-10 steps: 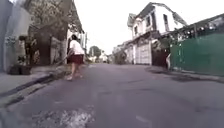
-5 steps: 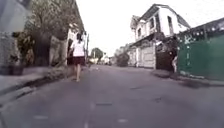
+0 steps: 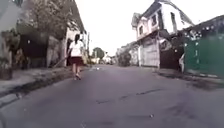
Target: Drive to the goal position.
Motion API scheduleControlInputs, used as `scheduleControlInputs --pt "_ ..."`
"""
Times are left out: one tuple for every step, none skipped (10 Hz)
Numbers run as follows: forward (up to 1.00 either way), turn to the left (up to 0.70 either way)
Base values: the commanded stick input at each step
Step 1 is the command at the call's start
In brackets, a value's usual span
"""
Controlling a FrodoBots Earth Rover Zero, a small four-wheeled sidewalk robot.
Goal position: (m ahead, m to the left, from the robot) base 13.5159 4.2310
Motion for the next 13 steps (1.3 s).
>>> scheduleControlInputs --pt "1.0 0.04" --pt "1.0 0.08" --pt "1.0 0.12" --pt "1.0 0.16" --pt "1.0 0.2" --pt "1.0 0.28" --pt "1.0 0.38" --pt "1.0 0.4" --pt "1.0 0.4" --pt "1.0 0.27" --pt "1.0 0.11" --pt "1.0 0.0" --pt "1.0 0.0"
